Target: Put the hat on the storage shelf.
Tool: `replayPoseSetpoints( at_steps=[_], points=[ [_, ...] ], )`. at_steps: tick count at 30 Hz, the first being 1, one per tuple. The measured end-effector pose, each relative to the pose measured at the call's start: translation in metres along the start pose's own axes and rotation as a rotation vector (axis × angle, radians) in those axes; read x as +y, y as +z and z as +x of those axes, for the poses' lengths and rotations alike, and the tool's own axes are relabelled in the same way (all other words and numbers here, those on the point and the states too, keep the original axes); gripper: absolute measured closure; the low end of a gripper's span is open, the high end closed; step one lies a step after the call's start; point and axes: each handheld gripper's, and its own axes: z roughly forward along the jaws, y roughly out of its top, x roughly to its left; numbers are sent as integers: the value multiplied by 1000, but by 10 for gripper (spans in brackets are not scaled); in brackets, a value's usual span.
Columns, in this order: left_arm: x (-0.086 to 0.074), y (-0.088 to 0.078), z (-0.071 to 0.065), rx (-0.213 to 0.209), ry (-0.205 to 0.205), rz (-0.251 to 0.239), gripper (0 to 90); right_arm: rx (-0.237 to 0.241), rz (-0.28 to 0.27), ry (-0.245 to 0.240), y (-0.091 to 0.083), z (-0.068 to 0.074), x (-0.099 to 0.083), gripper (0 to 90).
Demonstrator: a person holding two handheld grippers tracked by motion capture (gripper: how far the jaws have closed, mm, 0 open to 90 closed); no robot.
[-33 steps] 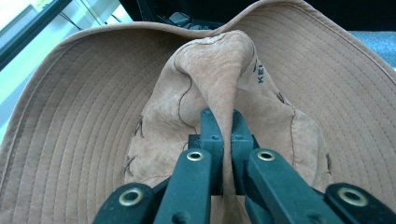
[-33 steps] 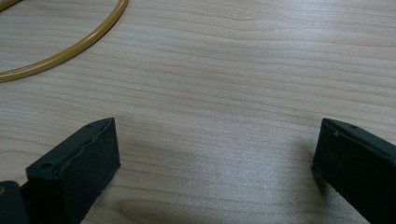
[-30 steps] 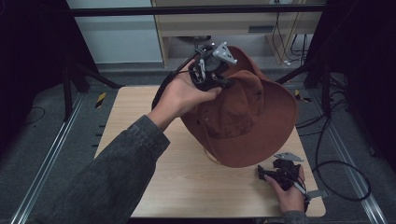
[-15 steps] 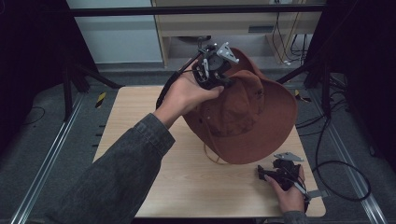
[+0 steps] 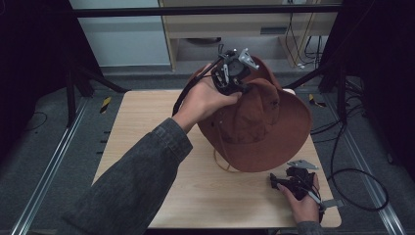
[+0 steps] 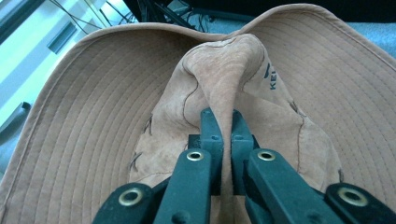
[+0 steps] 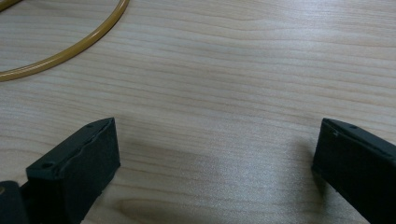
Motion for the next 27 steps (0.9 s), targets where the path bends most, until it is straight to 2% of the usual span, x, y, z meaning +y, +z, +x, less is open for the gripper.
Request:
replayPoseSetpoints(
  at_steps=[5,10,13,19,27],
  points=[
    [-1,9,1,-8,-7,12,884,2,-1,0,0,0,0,6],
    [-4,20,-1,-16,3,42,882,-6,-1,3,0,0,0,6],
    [-7,24,0,-18,-5,41,880,-6,-1,2,0,0,0,6],
    [-12,27,3,-29,-22,42,874,-6,-1,2,0,0,0,6],
    [-13,29,2,-31,-23,43,845,-5,-1,2,0,0,0,6]
  ],
)
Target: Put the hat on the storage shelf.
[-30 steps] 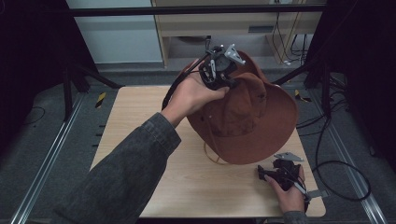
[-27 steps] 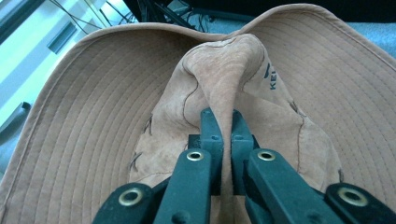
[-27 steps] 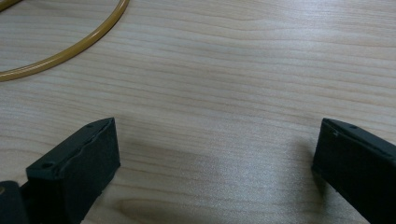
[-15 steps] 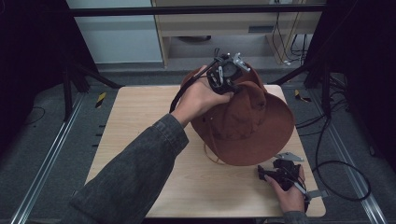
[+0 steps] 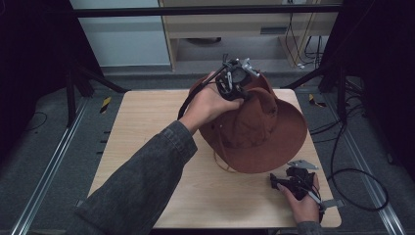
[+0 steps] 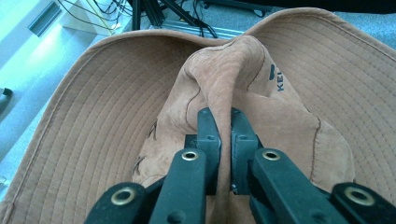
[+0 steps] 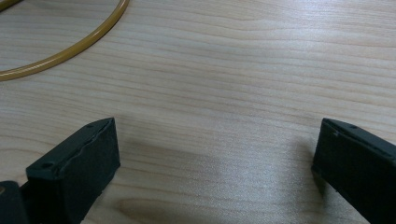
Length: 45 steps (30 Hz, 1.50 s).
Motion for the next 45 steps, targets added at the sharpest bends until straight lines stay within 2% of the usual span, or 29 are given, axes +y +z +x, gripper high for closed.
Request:
replayPoseSetpoints(
  at_steps=[8,11,19,20,21,23,24,25,31,37,39,42,45],
  points=[
    [-3,0,1,8,-11,-2,793,-1,0,1,0,0,0,6],
    [-4,-1,2,23,-19,-12,691,0,0,0,0,0,0,6],
    [-5,-6,1,46,-28,-40,562,0,0,0,0,0,0,6],
    [-5,-7,1,48,-29,-45,537,0,0,0,0,0,0,6],
    [-6,-9,1,58,-40,-59,466,1,0,0,0,0,0,6],
    [-6,-11,1,60,-41,-67,381,0,0,-1,0,0,0,6],
    [-6,-12,1,62,-43,-77,381,0,0,-1,0,0,0,6],
    [-7,-16,0,62,-42,-90,301,1,0,-1,0,0,0,6],
    [-13,-29,1,42,-68,-98,142,1,0,-1,0,0,0,6],
    [-24,-45,4,40,-94,-119,86,0,0,-1,0,0,0,6],
    [-32,-54,5,51,-96,-127,81,0,-1,-1,0,0,0,6],
    [-37,-60,6,56,-93,-128,71,1,0,-1,0,0,0,6],
    [-47,-71,6,69,-113,-144,67,1,0,-2,0,0,0,6]
  ],
)
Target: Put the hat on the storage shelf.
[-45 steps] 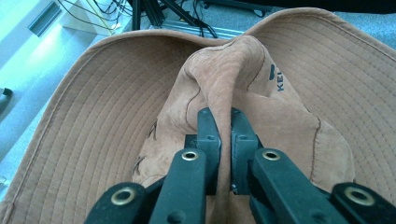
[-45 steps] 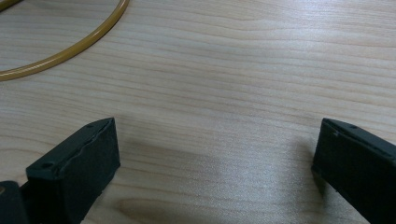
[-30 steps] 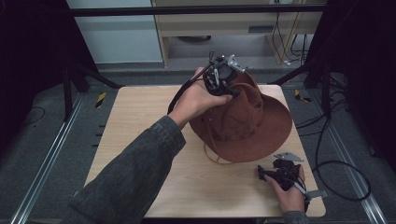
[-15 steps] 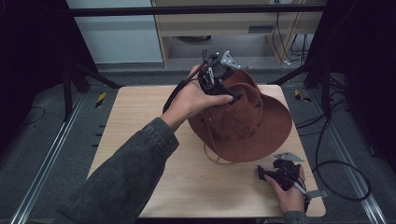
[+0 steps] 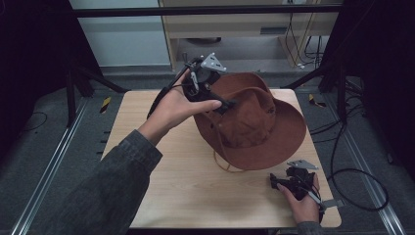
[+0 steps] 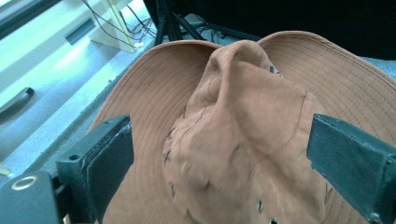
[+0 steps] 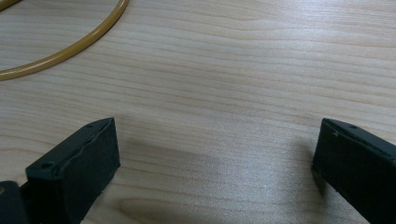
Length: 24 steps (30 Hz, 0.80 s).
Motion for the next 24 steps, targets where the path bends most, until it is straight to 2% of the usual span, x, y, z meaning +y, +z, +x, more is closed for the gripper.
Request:
replayPoseSetpoints(
  at_steps=[3,4,5,6,7,8,9,10,11,12,13,14,15,16,17,18,19,20,21,22,23,24],
  points=[
    [-6,-7,0,-1,4,-6,57,0,0,0,0,0,0,6],
    [-13,-15,-1,9,8,-27,57,0,0,0,0,0,0,6],
    [-13,-15,-1,9,8,-27,59,0,0,0,0,0,0,6],
    [-21,-25,-2,24,8,-48,60,0,0,0,0,0,0,6],
    [-21,-25,-2,24,8,-48,60,0,0,0,0,0,0,6],
    [-29,-36,-1,34,1,-53,59,4,1,-1,0,0,0,6],
    [-29,-36,-1,34,1,-53,59,4,1,-1,0,0,0,6],
    [-37,-48,0,51,-2,-71,59,0,2,-1,0,0,0,6],
    [-37,-48,0,51,-2,-71,59,0,2,-1,0,0,0,6],
    [-48,-60,2,60,-20,-88,59,1,1,-1,0,0,0,6],
    [-48,-60,2,60,-20,-88,59,1,1,-1,0,0,0,6],
    [-63,-70,3,75,-39,-97,61,1,2,-2,0,0,0,6],
    [-63,-70,3,75,-39,-97,61,1,2,-2,0,0,0,6],
    [-80,-77,4,87,-56,-101,61,2,2,-2,0,0,0,6],
    [-80,-77,4,87,-56,-101,62,2,2,-3,0,0,0,6],
    [-90,-80,5,92,-67,-100,62,2,2,-3,0,0,0,6],
    [-100,-82,5,102,-84,-103,63,2,2,-2,0,0,0,6],
    [-121,-85,4,124,-110,-111,75,3,2,-3,-1,0,0,6],
    [-121,-85,4,124,-110,-111,73,3,2,-3,-1,0,0,6],
    [-141,-88,4,156,-118,-95,75,3,2,-3,-1,0,0,6],
    [-141,-88,4,156,-118,-95,76,3,2,-3,-1,0,0,6],
    [-160,-88,4,162,-133,-80,75,4,2,-4,-1,0,0,6]
  ],
)
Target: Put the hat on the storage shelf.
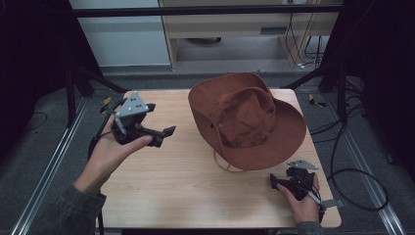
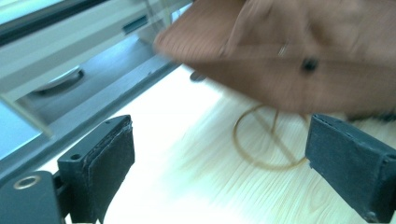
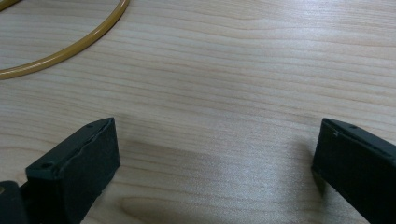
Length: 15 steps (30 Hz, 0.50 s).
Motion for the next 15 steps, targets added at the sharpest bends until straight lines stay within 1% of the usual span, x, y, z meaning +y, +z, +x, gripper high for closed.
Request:
replayPoseSetpoints(
  at_steps=[2,3,4,5,6,7,8,9,10,11,12,14,15],
  points=[
    [-19,0,3,-4,-25,15,75,0,0,-1,0,0,0,6],
    [-19,0,3,-4,-25,15,76,0,0,-1,0,0,0,6],
    [-38,3,5,13,-51,27,81,0,0,-1,0,0,0,6],
    [-38,3,5,13,-51,27,84,0,0,-1,0,0,0,6],
    [-56,7,6,19,-59,56,83,1,0,-1,0,0,0,6],
    [-56,7,6,19,-59,56,84,1,0,-1,0,0,0,6],
    [-74,13,7,17,-84,76,83,1,0,-1,0,0,0,6],
    [-83,17,8,17,-94,90,82,0,0,-1,0,0,0,6],
    [-83,17,8,17,-94,90,81,0,0,-1,0,0,0,6],
    [-101,23,8,23,-109,114,81,1,0,-1,0,0,0,6],
    [-101,23,8,23,-109,114,82,1,0,-1,0,0,0,6],
    [-124,33,8,29,-124,148,82,0,0,-1,0,0,0,5],
    [-131,37,8,31,-128,157,82,1,0,0,0,0,0,6]
  ],
)
